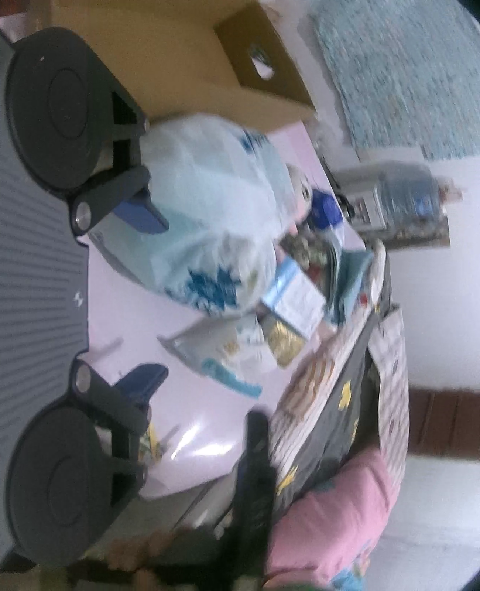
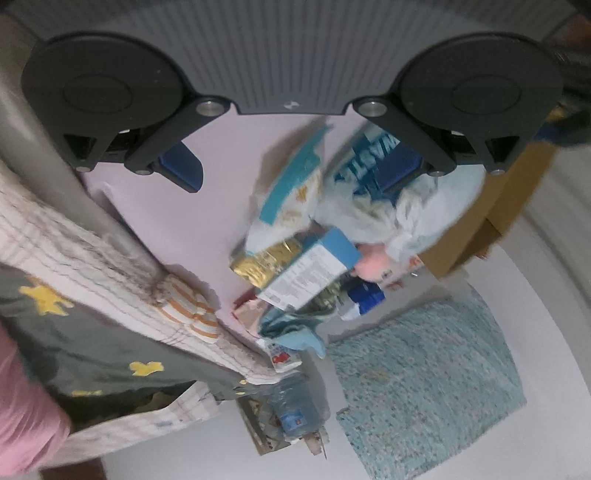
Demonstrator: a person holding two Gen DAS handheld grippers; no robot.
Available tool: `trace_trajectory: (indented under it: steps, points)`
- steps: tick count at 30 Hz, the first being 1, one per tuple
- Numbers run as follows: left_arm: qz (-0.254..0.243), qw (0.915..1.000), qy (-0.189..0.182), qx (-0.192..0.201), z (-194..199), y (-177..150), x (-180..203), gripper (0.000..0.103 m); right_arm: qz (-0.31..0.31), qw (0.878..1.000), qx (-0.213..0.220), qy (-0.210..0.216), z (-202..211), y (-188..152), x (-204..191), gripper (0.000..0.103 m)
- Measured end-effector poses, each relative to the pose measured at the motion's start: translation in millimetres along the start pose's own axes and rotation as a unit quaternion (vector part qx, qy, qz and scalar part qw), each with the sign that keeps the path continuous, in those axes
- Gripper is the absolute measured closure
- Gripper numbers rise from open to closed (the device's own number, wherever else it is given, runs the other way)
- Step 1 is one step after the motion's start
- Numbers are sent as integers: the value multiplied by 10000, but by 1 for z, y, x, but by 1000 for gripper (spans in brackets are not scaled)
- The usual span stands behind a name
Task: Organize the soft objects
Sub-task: 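Move both tools toward the items on the pink table, then grasp the white spoon-print snack bag with the left tool while the right tool approaches the striped cloth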
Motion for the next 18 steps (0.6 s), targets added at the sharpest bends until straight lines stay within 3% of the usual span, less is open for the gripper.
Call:
trace_trajectory:
  steps: [4, 6, 7, 10, 11, 15, 18]
  points:
    - [-226, 9993, -243, -159, -20, 6, 18, 48, -135, 9995, -118, 266, -28, 22, 13, 17]
    - [-219, 9989, -358, -202, -27, 9, 23, 58, -149, 9993, -270, 199, -42, 28, 19, 41]
    - [-213, 9987, -398, -222, -29, 10, 25, 64, -101, 9992, -337, 192, -48, 30, 20, 46]
    - [-140, 9987, -418, -238, -36, 14, 24, 72, 71, 9984, -550, 146, -68, 31, 23, 67]
    - [-111, 9989, -402, -234, -37, 15, 23, 72, 128, 9975, -693, 78, -75, 29, 25, 81]
    - [-47, 9988, -361, -318, -45, 19, 17, 74, 250, 9924, -1196, -136, -96, 13, 34, 85]
    - [-55, 9986, -355, -380, -51, 21, 16, 74, 412, 9912, -1256, -60, -90, 5, 32, 85]
Point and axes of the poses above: each gripper's, at about its wrist camera, not at the fingertips, and z roughly against the way its jaws point, x to its right, y to its top, the point moved 6 cm from there along -z, roughly the way its jaws point, and after that the axes turned 13 degrees about -x, right-handed, at the moved point
